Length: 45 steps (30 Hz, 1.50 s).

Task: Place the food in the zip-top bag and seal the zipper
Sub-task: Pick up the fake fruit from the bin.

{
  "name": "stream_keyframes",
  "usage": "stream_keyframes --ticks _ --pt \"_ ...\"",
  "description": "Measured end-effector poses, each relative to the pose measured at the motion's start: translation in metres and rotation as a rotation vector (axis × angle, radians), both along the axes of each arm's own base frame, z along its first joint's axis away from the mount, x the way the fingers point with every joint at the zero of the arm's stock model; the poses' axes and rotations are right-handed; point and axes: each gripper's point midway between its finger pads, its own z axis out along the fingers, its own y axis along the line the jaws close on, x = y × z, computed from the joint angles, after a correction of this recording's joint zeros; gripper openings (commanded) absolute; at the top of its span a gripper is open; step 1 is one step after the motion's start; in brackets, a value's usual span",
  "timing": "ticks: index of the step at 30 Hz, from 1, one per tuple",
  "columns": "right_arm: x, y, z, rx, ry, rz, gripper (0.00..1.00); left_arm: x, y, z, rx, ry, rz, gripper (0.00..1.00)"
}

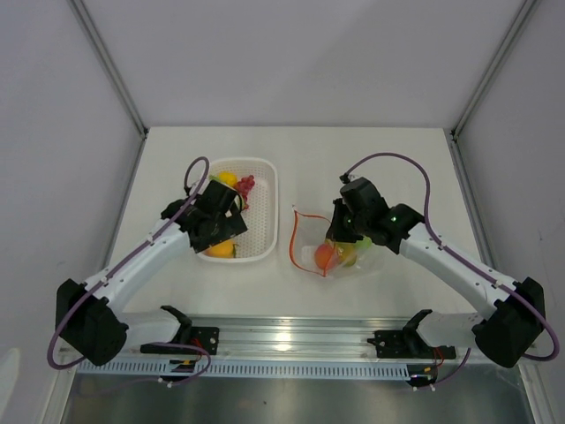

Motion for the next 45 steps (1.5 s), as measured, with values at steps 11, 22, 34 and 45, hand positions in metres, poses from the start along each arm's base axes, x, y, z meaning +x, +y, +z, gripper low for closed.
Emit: stream_keyframes --ticks 11,22,34,45 --pt "-0.004 -0.003 -0.008 -0.013 0.009 0.008 0.00 -0.008 0.019 -0.032 0.116 0.134 0.094 1.00" --pt "-0.005 -0.003 -0.010 -0.013 0.010 0.011 0.00 0.000 0.023 -0.054 0.180 0.189 0.127 0.99" --pt "-0.006 -0.004 -0.011 -0.014 0.010 0.013 0.00 0.009 0.018 -0.076 0.166 0.221 0.137 0.96" --pt "-0.005 -0.003 -0.013 -0.014 0.010 0.013 0.00 0.012 0.015 -0.088 0.150 0.231 0.135 0.80"
